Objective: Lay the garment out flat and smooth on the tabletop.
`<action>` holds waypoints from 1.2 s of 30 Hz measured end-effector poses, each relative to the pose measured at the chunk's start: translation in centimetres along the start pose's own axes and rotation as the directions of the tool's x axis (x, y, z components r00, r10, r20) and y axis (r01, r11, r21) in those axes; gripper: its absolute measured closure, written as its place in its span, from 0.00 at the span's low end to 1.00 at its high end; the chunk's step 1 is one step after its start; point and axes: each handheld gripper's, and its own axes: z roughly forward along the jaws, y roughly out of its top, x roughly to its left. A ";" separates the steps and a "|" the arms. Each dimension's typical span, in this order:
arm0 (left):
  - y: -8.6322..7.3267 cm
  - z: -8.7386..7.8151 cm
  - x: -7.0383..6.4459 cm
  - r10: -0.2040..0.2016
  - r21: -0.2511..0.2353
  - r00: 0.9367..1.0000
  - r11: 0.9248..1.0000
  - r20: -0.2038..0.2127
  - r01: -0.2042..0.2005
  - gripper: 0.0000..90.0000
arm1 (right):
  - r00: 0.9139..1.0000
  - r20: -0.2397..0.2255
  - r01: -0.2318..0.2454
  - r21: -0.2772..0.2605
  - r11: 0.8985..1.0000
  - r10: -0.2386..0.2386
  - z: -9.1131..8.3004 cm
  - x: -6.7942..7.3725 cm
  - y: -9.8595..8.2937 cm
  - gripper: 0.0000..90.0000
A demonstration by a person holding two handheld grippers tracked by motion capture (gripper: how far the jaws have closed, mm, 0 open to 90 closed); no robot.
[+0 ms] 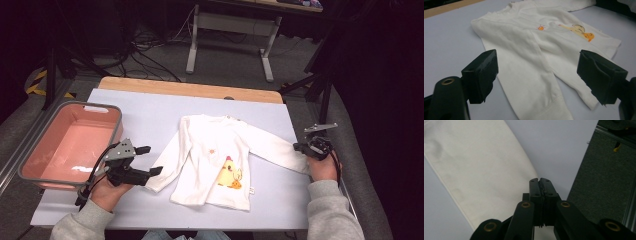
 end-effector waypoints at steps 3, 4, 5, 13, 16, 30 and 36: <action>0.0 0.0 0.0 0.001 -0.001 1.000 1.000 -0.001 -0.001 0.20 | 1.000 0.024 -0.008 -0.004 1.000 0.008 0.1 -0.5 0.1 0.98; 0.0 0.0 0.0 0.000 -0.001 1.000 1.000 0.000 0.000 0.20 | 1.000 0.029 -0.009 -0.007 1.000 0.009 0.1 -0.5 0.1 0.98; 0.0 0.0 0.0 -0.001 -0.002 1.000 1.000 0.000 0.001 0.20 | 0.999 0.035 -0.006 -0.007 1.000 0.006 0.1 -0.5 0.1 0.95; 0.0 0.0 0.0 0.000 -0.001 1.000 1.000 -0.001 0.000 0.20 | 1.000 0.009 0.029 -0.052 0.998 -0.028 -0.7 1.3 -0.1 0.74; 0.0 0.0 -0.1 0.000 -0.001 1.000 1.000 -0.001 0.000 0.20 | 0.997 -0.040 0.069 -0.051 0.996 -0.072 -0.7 2.5 -0.5 0.73; 0.1 0.2 0.0 0.001 0.000 1.000 1.000 0.005 -0.001 0.20 | 0.975 -0.138 0.185 0.047 0.982 -0.177 1.0 5.0 -1.6 0.91; 0.1 0.2 0.0 0.002 -0.001 1.000 1.000 0.008 -0.002 0.20 | 0.979 -0.126 0.170 0.062 0.983 -0.162 0.9 4.7 -1.5 0.98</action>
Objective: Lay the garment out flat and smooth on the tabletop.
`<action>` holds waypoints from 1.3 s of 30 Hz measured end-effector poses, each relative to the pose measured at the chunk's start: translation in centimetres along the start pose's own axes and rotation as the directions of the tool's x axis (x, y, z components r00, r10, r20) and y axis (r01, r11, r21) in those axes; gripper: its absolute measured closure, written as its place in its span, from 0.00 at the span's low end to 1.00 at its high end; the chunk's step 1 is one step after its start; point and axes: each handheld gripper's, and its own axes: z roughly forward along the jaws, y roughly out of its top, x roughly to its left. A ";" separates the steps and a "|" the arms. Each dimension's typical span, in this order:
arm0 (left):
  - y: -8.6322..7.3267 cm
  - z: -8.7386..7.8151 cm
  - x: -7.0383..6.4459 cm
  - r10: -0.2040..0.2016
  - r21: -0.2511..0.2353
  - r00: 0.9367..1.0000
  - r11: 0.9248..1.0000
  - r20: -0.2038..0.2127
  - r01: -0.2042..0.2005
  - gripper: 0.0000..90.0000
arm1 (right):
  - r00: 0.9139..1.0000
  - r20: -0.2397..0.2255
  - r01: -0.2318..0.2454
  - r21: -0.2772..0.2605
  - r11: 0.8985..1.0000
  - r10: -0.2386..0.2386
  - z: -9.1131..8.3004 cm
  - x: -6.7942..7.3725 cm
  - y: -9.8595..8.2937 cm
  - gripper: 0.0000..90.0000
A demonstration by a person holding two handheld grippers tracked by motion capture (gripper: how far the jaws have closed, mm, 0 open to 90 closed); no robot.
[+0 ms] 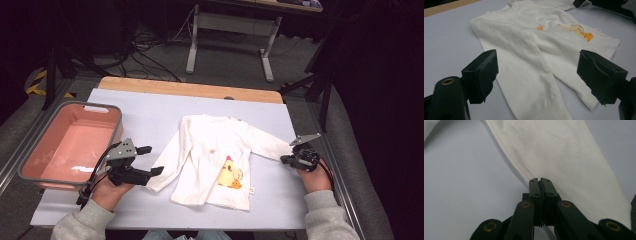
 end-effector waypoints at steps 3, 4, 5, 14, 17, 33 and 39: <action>0.0 0.0 0.0 -0.001 -0.001 1.000 1.000 0.001 0.001 0.20 | 0.999 0.041 0.019 0.008 1.000 -0.020 -0.3 -0.2 0.0 0.98; 0.0 0.0 0.0 -0.001 -0.001 1.000 1.000 0.001 0.001 0.20 | 0.998 0.054 0.018 0.009 1.000 -0.018 -0.4 -0.3 -0.1 0.98; 0.0 0.0 0.0 0.000 0.000 1.000 1.000 0.001 0.000 0.20 | 0.998 0.068 0.015 0.012 1.000 -0.016 -0.5 -0.5 -0.2 0.98; 0.0 0.2 -0.1 -0.004 0.007 1.000 1.000 0.006 0.004 0.20 | 0.999 0.022 -0.029 -0.086 0.996 0.031 -1.9 0.0 -0.7 0.77; 0.1 0.3 -0.3 0.000 0.014 1.000 1.000 0.010 0.000 0.21 | 1.000 -0.011 -0.009 -0.124 0.992 0.008 -2.6 1.3 -0.3 0.70; -0.2 0.8 -2.0 0.055 0.068 0.995 0.996 0.088 -0.061 0.31 | 0.960 -0.179 0.166 -0.255 0.952 -0.216 -3.5 9.8 0.3 0.52; -0.1 1.3 -2.6 0.070 0.097 0.990 0.992 0.126 -0.082 0.34 | 0.941 -0.221 0.192 -0.269 0.944 -0.255 -3.4 11.9 0.4 0.50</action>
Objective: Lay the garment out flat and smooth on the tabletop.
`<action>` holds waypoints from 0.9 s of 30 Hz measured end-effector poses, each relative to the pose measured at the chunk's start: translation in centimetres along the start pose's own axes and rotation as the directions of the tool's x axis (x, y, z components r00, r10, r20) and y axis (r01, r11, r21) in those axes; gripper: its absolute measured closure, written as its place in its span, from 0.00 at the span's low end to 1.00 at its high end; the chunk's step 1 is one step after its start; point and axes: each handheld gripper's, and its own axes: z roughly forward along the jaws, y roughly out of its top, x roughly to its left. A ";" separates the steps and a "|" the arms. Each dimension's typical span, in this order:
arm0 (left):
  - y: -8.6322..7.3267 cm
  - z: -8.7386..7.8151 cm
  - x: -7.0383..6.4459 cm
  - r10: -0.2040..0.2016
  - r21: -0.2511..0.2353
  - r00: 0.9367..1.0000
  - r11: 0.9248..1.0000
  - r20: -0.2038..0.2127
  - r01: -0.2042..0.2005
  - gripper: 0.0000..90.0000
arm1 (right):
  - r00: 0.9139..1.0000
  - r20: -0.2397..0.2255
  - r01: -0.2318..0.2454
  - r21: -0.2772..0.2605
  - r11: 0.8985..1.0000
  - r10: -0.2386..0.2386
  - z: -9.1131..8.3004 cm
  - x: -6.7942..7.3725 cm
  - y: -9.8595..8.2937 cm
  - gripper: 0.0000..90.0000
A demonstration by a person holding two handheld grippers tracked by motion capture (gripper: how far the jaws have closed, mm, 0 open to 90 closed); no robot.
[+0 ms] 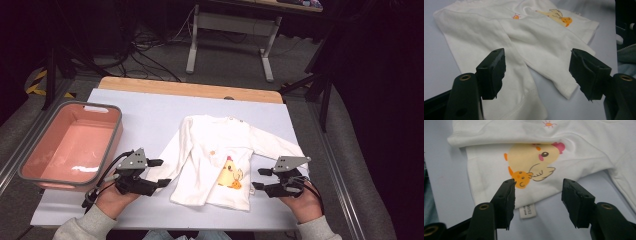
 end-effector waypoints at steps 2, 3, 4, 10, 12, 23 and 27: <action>0.0 0.2 -0.2 0.007 0.009 1.000 1.000 0.010 -0.007 0.36 | 1.000 -0.015 0.011 0.005 1.000 -0.011 0.3 0.6 0.2 0.51; 0.1 0.3 -0.2 0.008 0.013 1.000 1.000 0.009 -0.008 0.36 | 1.000 -0.023 0.018 0.010 1.000 -0.017 0.5 0.9 0.2 0.52; 0.1 0.4 -0.3 0.012 0.018 1.000 1.000 0.011 -0.012 0.36 | 0.999 -0.026 0.023 0.015 1.000 -0.023 0.6 1.0 0.2 0.53; 0.1 0.4 -0.4 0.022 0.021 1.000 1.000 0.009 -0.022 0.36 | 0.995 -0.095 0.036 0.059 0.998 -0.031 1.7 1.8 0.3 0.64; 0.1 0.3 -0.4 0.021 0.020 1.000 1.000 0.008 -0.021 0.36 | 0.994 -0.108 0.035 0.075 0.997 -0.027 1.9 1.9 0.3 0.65; 0.1 0.3 -0.3 0.020 0.022 1.000 1.000 0.003 -0.020 0.36 | 0.985 -0.154 0.100 0.170 0.980 -0.074 3.6 2.5 0.0 0.66; 0.1 0.3 -0.3 0.019 0.021 1.000 1.000 0.001 -0.019 0.36 | 0.986 -0.144 0.116 0.191 0.975 -0.089 4.0 2.6 -0.2 0.68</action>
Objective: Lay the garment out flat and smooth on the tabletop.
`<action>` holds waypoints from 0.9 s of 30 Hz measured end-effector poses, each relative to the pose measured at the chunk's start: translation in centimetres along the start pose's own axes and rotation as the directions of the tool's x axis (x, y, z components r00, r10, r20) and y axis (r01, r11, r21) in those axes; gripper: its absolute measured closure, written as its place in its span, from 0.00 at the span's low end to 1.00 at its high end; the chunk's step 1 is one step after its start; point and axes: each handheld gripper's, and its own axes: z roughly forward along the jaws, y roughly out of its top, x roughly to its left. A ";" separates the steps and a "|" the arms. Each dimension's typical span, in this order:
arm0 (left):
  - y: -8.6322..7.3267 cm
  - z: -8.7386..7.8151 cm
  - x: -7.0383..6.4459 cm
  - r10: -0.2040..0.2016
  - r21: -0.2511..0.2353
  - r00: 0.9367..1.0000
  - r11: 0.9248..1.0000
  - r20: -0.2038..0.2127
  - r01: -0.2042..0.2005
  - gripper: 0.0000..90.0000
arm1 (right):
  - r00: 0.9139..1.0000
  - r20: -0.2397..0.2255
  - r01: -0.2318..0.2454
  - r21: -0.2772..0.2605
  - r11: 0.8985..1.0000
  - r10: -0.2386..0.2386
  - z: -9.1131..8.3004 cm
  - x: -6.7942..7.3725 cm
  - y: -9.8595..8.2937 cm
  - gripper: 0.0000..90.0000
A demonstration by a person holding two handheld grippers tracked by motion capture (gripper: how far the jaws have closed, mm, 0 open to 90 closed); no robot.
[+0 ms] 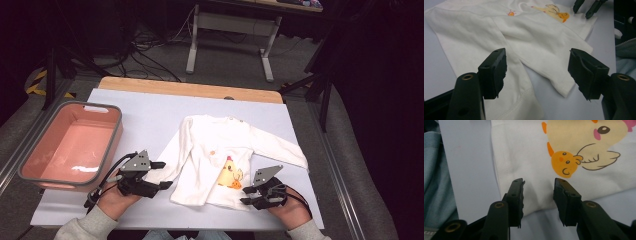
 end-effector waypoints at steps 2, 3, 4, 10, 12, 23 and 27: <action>0.0 0.0 0.0 0.000 0.001 1.000 1.000 -0.001 0.000 0.35 | 1.000 0.008 -0.005 0.018 1.000 0.005 0.0 0.0 0.0 0.73; 0.0 0.0 0.0 0.001 0.001 1.000 1.000 -0.002 -0.001 0.35 | 1.000 0.016 0.003 0.021 1.000 -0.003 0.0 0.1 0.0 0.75; 0.0 0.0 0.0 0.000 0.000 1.000 1.000 -0.001 0.000 0.35 | 0.999 0.026 0.018 0.023 1.000 -0.019 0.0 0.2 0.0 0.77; 0.0 0.0 0.0 -0.001 0.000 1.000 1.000 -0.002 0.001 0.35 | 0.999 0.034 0.020 0.029 0.999 -0.021 0.0 0.3 0.1 0.95; 0.0 0.0 0.0 0.001 -0.002 1.000 1.000 -0.002 -0.001 0.35 | 1.000 0.026 0.016 0.037 0.999 -0.017 -0.1 0.3 0.1 0.98; 0.2 0.3 0.0 0.007 -0.001 1.000 1.000 0.009 -0.007 0.35 | 0.999 0.039 -0.023 0.078 0.997 0.020 -2.6 0.4 -0.7 0.99; 0.3 0.4 -0.1 0.005 0.002 1.000 1.000 0.015 -0.005 0.35 | 0.997 0.045 -0.062 0.086 0.994 0.058 -3.4 0.1 -1.9 0.99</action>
